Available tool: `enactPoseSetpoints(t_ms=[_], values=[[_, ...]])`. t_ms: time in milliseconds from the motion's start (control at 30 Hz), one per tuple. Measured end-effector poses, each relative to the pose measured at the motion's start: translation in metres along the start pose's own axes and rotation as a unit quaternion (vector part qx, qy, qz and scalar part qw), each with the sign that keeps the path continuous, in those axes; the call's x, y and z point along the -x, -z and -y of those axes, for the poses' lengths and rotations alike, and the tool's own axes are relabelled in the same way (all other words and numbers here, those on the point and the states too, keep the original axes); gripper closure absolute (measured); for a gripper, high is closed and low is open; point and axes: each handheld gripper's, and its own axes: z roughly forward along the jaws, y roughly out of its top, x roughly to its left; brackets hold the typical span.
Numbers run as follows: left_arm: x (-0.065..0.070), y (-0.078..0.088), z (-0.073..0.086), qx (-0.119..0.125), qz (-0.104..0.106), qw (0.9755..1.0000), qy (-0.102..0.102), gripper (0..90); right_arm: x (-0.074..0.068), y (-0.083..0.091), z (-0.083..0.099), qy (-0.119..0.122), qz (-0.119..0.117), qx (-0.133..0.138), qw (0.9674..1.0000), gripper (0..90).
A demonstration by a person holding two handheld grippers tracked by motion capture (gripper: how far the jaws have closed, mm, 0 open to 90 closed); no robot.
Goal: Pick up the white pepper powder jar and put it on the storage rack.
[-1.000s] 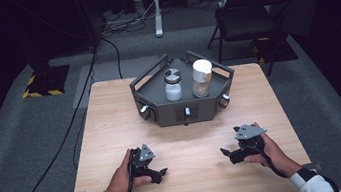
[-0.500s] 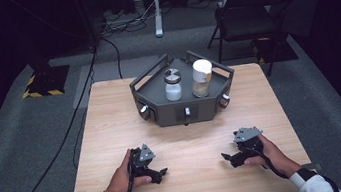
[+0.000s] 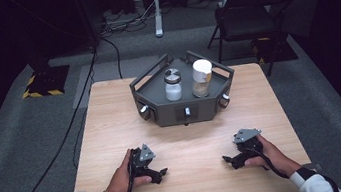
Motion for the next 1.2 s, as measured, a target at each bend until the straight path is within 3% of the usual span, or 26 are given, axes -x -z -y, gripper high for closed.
enactPoseSetpoints(t_ms=[100, 267, 1200], values=[[0.0001, 0.0, 0.0, 0.0, 0.0, 1.0, 0.0, 0.0, 0.0071, -0.0012, 0.002, -0.018, -0.012, 0.0, 0.9998, 0.1], [0.0, 0.0, 0.0, 0.0, 0.0, 1.0, 0.0, 0.0, 0.0098, -0.0014, 0.01, -0.017, -0.017, 0.015, 0.9996, 0.0], [-0.0006, -0.0014, -0.0017, 0.0, 0.004, 1.0, -0.004, 0.0, 0.0108, -0.0026, 0.0086, -0.014, -0.02, 0.015, 0.9996, 0.0]])
